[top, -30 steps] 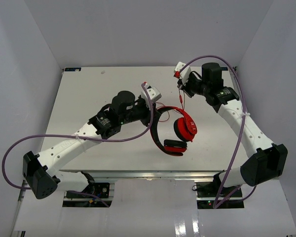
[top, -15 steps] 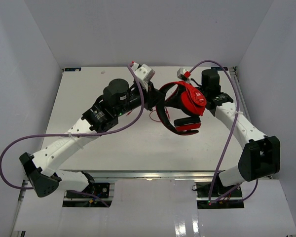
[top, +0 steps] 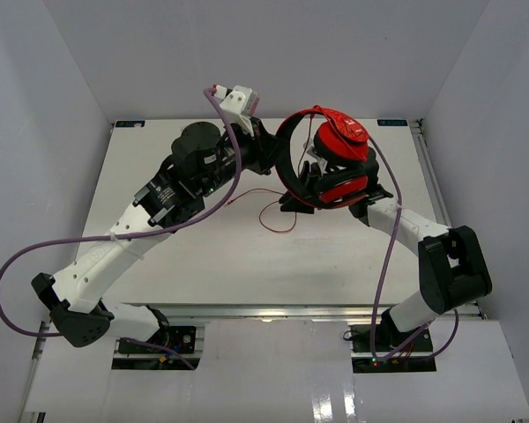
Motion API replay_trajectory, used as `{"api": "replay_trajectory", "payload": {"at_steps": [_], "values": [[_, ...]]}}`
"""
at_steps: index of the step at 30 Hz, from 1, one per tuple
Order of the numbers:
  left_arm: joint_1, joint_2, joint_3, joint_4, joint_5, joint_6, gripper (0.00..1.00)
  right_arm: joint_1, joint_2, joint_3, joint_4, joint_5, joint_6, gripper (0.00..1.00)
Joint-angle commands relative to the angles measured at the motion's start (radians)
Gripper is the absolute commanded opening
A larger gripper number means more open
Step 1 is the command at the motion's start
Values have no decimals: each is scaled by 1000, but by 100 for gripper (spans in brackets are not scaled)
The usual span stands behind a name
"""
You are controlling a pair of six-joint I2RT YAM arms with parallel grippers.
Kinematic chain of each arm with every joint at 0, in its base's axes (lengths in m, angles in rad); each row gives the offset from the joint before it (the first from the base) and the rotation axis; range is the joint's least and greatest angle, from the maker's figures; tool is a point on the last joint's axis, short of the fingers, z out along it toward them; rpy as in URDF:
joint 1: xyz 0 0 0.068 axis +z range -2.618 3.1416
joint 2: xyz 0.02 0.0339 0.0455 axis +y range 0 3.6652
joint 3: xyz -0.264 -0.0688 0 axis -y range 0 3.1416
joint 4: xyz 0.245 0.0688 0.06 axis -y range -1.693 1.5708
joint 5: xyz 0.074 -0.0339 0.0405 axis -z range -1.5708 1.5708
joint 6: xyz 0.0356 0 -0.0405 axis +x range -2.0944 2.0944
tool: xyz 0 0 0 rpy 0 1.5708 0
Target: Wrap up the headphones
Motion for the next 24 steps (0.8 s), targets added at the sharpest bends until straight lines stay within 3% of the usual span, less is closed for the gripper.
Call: {"api": "replay_trajectory", "payload": {"at_steps": [1,6,9,11,14,18,24], "values": [[-3,-18,86,19,-143,-83,0,22,-18,-79,206,-38,65,43],[-3,8,172,3,-289,-96,0,35,-47,-205,347,-72,71,36],[-2,56,275,-52,-374,-83,0,64,-80,-260,398,-99,77,9],[10,88,335,-98,-444,-61,0,70,-122,-290,381,-92,51,8],[78,107,383,-167,-469,-49,0,67,-219,-296,137,-49,-126,8],[217,87,343,-207,-431,-50,0,73,-340,-202,-429,109,-562,8],[331,95,242,-208,-423,-7,0,98,-445,-89,-802,418,-816,8]]}}
